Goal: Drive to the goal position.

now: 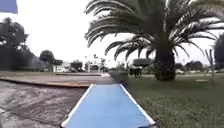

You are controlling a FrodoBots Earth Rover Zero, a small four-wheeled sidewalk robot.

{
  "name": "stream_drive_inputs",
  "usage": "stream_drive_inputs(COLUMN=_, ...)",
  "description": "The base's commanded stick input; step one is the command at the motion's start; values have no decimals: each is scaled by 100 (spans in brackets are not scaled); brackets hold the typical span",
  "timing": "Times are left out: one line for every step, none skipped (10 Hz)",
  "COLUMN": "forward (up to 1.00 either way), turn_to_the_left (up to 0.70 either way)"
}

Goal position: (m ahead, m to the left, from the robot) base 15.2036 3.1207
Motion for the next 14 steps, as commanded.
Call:
stream_drive_inputs(forward=50, turn_to_the_left=0)
stream_drive_inputs(forward=50, turn_to_the_left=0)
stream_drive_inputs(forward=50, turn_to_the_left=0)
stream_drive_inputs(forward=50, turn_to_the_left=0)
stream_drive_inputs(forward=50, turn_to_the_left=0)
stream_drive_inputs(forward=50, turn_to_the_left=0)
stream_drive_inputs(forward=50, turn_to_the_left=0)
stream_drive_inputs(forward=50, turn_to_the_left=0)
stream_drive_inputs(forward=50, turn_to_the_left=0)
stream_drive_inputs(forward=50, turn_to_the_left=0)
stream_drive_inputs(forward=50, turn_to_the_left=0)
stream_drive_inputs(forward=50, turn_to_the_left=0)
stream_drive_inputs(forward=50, turn_to_the_left=0)
stream_drive_inputs(forward=50, turn_to_the_left=0)
